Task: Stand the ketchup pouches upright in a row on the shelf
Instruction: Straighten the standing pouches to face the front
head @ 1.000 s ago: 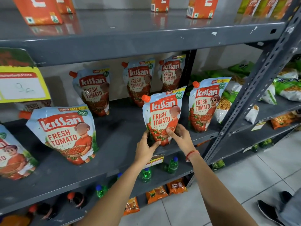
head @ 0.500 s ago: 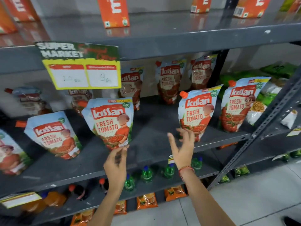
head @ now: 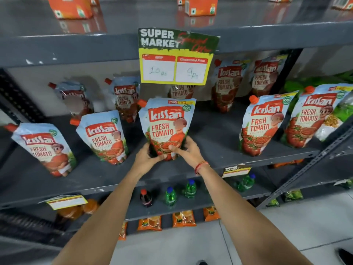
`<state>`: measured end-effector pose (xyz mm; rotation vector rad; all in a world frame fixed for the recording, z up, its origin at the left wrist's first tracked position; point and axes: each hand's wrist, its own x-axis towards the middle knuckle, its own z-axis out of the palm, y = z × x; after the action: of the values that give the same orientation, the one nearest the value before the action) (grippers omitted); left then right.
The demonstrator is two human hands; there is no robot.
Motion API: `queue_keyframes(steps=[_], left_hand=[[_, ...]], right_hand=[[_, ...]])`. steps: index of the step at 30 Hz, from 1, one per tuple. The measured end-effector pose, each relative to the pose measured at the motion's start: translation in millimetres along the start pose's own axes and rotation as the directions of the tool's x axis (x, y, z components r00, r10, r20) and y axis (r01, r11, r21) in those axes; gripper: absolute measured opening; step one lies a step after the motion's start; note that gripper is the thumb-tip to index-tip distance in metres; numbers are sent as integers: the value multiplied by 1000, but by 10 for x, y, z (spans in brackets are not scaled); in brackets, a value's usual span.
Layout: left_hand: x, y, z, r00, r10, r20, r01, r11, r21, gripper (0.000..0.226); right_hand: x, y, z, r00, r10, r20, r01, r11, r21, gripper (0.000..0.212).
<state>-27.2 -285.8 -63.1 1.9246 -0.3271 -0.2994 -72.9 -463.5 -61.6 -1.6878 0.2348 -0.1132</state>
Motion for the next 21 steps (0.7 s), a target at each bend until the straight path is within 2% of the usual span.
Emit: queue_keyframes(steps=[3,9,21], left_hand=[[6,3,65,998,29,-60,-25,998,58,73],[-76,61,395,995,60,-79,-54,996,72,73],[-119,275,1025,996,88,-30,-85,993,81,75]], right_hand=[[-42,9,-47,1000,4,-18,-5,1000,-7,51],[-192,66,-347,999,2,-52,-1,1000,25,50],[-372,153,-968,993,32,-115,-35,999,-26,48]])
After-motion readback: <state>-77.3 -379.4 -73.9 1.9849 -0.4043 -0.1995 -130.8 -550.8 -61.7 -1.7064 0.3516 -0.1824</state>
